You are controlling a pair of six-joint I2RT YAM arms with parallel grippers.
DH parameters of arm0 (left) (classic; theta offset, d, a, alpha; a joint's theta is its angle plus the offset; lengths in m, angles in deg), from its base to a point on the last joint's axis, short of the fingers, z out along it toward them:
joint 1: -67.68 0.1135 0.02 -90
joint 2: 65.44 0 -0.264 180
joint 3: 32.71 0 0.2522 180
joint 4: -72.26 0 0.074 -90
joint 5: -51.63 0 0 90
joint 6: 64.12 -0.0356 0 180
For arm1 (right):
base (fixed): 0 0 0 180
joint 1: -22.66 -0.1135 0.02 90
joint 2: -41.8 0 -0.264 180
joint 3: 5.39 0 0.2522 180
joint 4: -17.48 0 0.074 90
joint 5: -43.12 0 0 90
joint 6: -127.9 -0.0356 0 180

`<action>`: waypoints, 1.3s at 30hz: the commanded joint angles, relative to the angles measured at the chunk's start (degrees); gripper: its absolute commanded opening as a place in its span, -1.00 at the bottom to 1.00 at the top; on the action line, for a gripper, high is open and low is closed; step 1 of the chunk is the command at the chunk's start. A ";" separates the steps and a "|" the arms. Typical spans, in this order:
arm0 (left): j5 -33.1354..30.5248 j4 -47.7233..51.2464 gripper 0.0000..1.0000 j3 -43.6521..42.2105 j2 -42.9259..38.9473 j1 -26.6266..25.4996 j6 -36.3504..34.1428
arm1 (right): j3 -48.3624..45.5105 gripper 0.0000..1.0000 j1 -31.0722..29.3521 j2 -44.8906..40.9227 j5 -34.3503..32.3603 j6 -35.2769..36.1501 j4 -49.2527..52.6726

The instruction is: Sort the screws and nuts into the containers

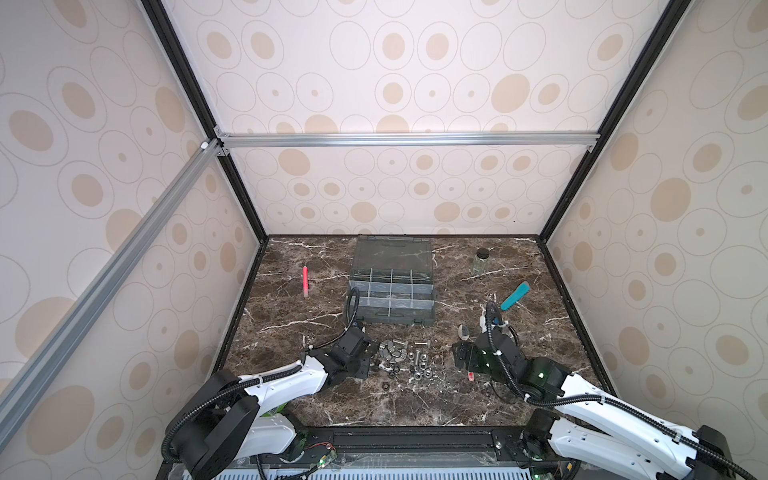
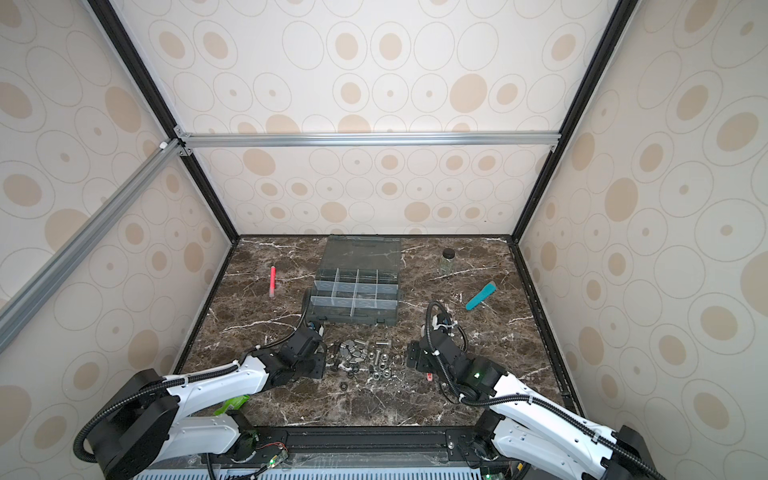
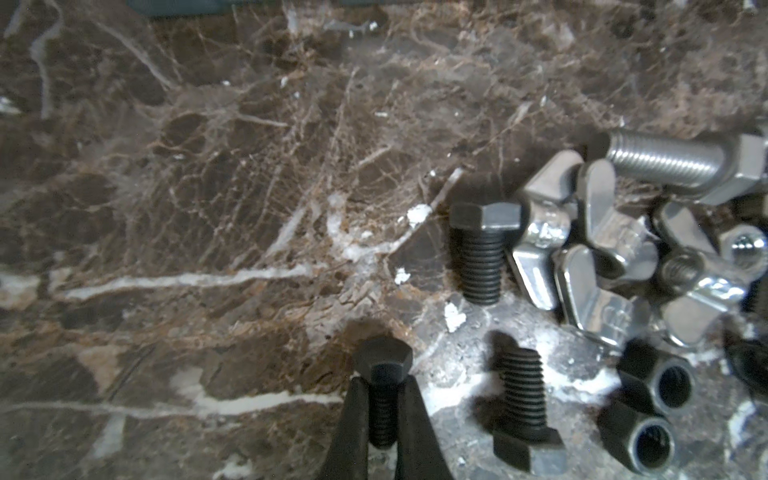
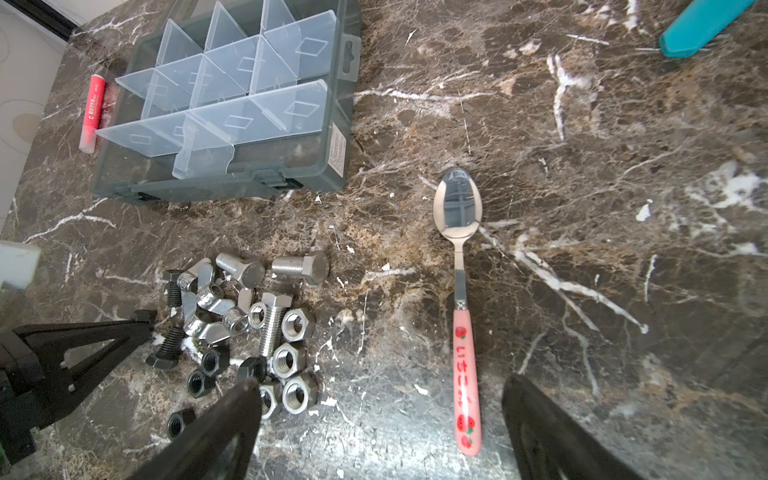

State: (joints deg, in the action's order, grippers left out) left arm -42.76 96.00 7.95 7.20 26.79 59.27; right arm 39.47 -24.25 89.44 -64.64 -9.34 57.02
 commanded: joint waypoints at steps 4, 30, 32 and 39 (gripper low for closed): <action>-3.24 1.95 -0.92 7.63 0.05 0.13 -2.12 | -0.77 0.88 -0.36 -1.38 -1.27 -1.41 1.94; 0.94 -7.50 -0.88 27.36 15.33 14.84 -6.32 | 3.08 0.88 -0.36 1.66 1.44 1.66 3.97; 1.61 -7.88 -0.87 27.85 16.31 14.96 -5.60 | 3.65 0.88 -0.37 1.92 1.89 2.06 4.24; 3.94 -9.49 -0.60 26.51 16.97 14.96 -2.74 | 4.50 0.88 -0.30 1.73 2.31 2.56 4.92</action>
State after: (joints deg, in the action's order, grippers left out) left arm -39.92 88.26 33.48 24.35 41.55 54.70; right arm 42.44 -24.25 91.37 -62.19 -7.18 60.19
